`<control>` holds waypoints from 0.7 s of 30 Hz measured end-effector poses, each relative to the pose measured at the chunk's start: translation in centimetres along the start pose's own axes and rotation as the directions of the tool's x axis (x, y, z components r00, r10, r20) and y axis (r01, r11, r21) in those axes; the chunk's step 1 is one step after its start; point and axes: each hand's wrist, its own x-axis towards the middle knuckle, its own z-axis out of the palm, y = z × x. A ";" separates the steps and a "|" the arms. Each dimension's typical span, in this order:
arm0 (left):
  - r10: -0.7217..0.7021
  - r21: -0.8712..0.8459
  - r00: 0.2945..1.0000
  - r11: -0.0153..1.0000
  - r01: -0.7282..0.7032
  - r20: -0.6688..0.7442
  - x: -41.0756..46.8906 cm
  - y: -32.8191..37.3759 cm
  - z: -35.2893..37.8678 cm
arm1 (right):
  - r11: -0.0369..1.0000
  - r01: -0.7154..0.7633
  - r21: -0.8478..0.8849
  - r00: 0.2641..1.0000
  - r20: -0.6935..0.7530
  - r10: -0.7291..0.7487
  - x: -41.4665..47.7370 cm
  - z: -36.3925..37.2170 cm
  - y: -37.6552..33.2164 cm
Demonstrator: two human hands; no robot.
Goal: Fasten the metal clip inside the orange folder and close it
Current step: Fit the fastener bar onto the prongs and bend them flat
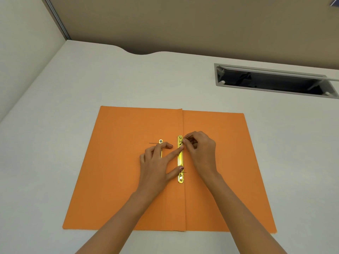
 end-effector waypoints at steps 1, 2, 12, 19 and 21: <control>-0.001 0.005 1.000 1.000 0.001 -0.004 0.0 0.0 0.0 | 1.000 0.005 -0.005 1.000 -0.004 -0.005 0.0 0.1 0.0; -0.002 0.010 1.000 1.000 0.002 -0.008 0.0 0.0 0.0 | 1.000 0.010 -0.010 1.000 -0.005 -0.010 0.1 0.2 0.1; 0.003 0.013 1.000 1.000 -0.002 -0.015 0.0 0.1 0.1 | 0.996 0.090 -0.029 0.996 0.017 -0.089 0.7 0.3 -0.1; 0.002 0.005 1.000 1.000 -0.002 -0.018 0.0 0.1 0.2 | 0.986 0.167 -0.027 0.983 0.083 -0.164 1.2 0.0 -0.2; 0.003 0.003 1.000 1.000 -0.003 -0.020 0.1 0.1 0.2 | 0.980 0.198 -0.029 0.974 0.120 -0.193 1.4 -0.2 -0.1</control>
